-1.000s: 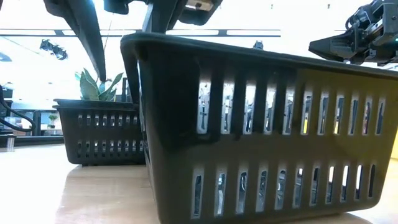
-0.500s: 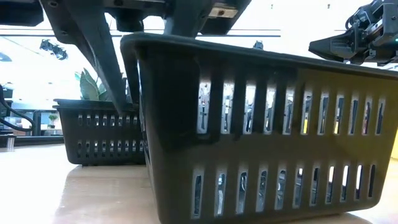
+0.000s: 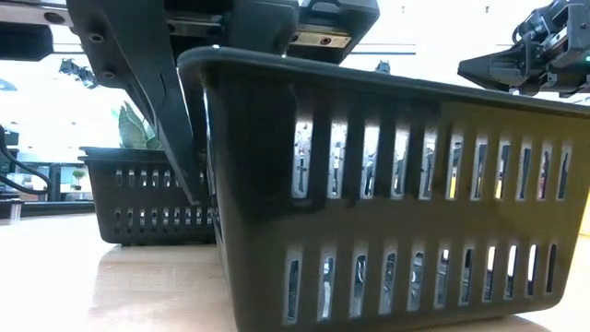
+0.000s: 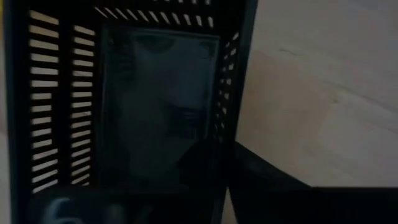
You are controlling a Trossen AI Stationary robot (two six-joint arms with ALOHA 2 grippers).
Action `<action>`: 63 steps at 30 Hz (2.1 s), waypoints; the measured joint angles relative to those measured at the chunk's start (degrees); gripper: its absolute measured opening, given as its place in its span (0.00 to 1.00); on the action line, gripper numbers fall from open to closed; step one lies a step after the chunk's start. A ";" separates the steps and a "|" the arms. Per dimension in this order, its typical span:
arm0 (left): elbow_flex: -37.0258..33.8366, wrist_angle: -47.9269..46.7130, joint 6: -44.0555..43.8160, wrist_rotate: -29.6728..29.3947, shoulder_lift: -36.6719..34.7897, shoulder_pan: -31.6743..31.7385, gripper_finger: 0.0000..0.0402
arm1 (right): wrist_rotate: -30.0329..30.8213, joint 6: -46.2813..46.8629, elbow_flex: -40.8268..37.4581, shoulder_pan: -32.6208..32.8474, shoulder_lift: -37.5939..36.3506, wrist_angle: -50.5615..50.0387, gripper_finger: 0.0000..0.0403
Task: Stack baskets on shelf by color
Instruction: Stack the bottom black basket on the top black baskets
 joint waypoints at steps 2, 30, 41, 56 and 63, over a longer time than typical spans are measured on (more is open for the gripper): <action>0.00 0.02 -0.01 0.06 0.01 -0.03 0.06 | 0.02 0.02 0.01 0.00 -0.02 0.04 0.11; 0.04 -8.28 -32.71 -3.91 -15.51 2.68 0.03 | 0.00 0.02 0.00 0.00 0.00 0.03 0.11; 0.00 -15.89 -68.89 -4.54 -15.01 4.69 0.03 | 0.00 0.02 -0.01 -0.01 -0.02 0.05 0.11; 0.02 -18.95 -77.83 -12.96 -11.05 5.06 0.09 | 0.01 0.01 0.00 -0.01 0.00 0.54 0.11; 0.00 -18.87 -76.49 -14.46 -10.94 4.84 0.25 | 0.00 0.00 0.00 0.00 -0.02 0.75 0.11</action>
